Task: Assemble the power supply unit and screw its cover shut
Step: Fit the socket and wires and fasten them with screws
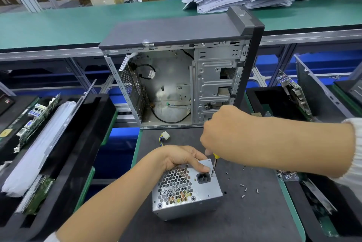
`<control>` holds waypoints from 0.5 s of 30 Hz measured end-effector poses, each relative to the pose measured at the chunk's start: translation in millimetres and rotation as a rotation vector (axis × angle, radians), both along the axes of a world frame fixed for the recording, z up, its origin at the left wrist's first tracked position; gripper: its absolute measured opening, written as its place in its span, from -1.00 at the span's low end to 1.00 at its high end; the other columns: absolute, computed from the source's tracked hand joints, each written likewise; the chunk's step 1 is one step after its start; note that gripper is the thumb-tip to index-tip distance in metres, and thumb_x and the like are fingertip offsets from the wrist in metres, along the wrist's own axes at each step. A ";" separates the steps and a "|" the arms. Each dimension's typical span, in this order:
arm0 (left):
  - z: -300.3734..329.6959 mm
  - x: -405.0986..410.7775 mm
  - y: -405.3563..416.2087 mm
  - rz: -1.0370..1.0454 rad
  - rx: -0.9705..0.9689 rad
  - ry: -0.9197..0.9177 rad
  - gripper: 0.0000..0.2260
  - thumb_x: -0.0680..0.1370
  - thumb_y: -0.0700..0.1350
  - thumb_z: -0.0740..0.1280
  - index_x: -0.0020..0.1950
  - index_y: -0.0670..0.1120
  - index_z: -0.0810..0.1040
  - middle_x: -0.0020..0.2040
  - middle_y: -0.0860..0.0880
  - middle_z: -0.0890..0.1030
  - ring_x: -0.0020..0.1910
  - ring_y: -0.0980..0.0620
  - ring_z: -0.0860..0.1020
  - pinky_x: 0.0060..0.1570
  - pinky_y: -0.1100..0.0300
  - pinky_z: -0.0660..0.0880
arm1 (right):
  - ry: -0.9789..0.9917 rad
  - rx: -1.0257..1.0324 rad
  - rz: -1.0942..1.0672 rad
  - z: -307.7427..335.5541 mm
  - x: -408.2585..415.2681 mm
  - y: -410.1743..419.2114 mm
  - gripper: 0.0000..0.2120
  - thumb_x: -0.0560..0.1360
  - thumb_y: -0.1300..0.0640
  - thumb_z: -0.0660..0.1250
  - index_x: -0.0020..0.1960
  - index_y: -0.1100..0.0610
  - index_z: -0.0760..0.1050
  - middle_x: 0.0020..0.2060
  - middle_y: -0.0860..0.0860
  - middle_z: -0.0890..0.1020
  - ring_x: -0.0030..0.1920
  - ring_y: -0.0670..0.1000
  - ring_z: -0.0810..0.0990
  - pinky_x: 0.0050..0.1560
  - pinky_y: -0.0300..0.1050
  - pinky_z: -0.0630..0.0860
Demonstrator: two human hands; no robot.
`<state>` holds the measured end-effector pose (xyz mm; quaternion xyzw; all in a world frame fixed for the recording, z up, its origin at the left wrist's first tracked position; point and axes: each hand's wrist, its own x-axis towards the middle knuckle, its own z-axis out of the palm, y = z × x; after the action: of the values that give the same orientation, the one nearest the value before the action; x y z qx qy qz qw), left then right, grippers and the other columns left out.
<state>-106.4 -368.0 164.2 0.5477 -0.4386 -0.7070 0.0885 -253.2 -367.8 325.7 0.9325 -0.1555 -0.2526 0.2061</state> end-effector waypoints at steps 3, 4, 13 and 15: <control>3.5 0.4 0.6 0.015 0.005 0.000 -0.81 0.48 -0.25 0.46 -0.04 0.03 0.73 0.19 -0.13 0.65 0.20 -0.07 0.59 0.23 0.12 0.50 | 0.027 0.107 -0.034 -0.1 -0.9 0.2 -0.77 0.57 0.08 0.23 0.19 0.11 0.38 -0.14 0.04 0.46 -0.41 -0.01 0.21 -0.46 -0.16 0.08; 4.9 0.6 0.6 0.016 0.018 0.017 -0.80 0.48 -0.25 0.45 -0.10 0.06 0.74 0.06 -0.06 0.70 0.06 0.02 0.64 0.14 0.16 0.55 | 0.028 0.123 -0.027 2.7 -1.8 0.8 -0.70 0.54 0.11 0.25 0.25 0.12 0.33 -0.01 0.08 0.46 -0.42 -0.01 0.19 -0.47 -0.15 0.07; 2.6 2.0 -1.6 0.024 0.067 0.052 -0.72 0.52 -0.28 0.41 -0.22 0.07 0.75 -0.18 0.08 0.72 -0.21 0.17 0.67 -0.07 0.27 0.61 | -0.055 0.048 0.005 0.9 3.8 2.3 -0.69 0.52 0.26 0.16 -0.35 0.13 0.15 -0.38 0.05 0.20 -0.39 -0.02 0.23 -0.44 -0.18 0.10; 1.6 1.4 -1.6 0.031 0.055 0.038 -0.76 0.51 -0.28 0.42 -0.24 0.02 0.73 -0.21 0.08 0.71 -0.23 0.18 0.66 -0.07 0.26 0.58 | -0.053 0.037 0.005 -3.9 2.4 1.6 -0.69 0.55 0.23 0.16 -0.35 0.12 0.19 -0.41 0.06 0.27 -0.33 0.01 0.36 -0.42 -0.23 0.16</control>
<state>-105.1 -369.6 165.8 0.5430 -0.4087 -0.7277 0.0928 -250.8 -366.2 321.8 0.9429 -0.1540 -0.2302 0.1852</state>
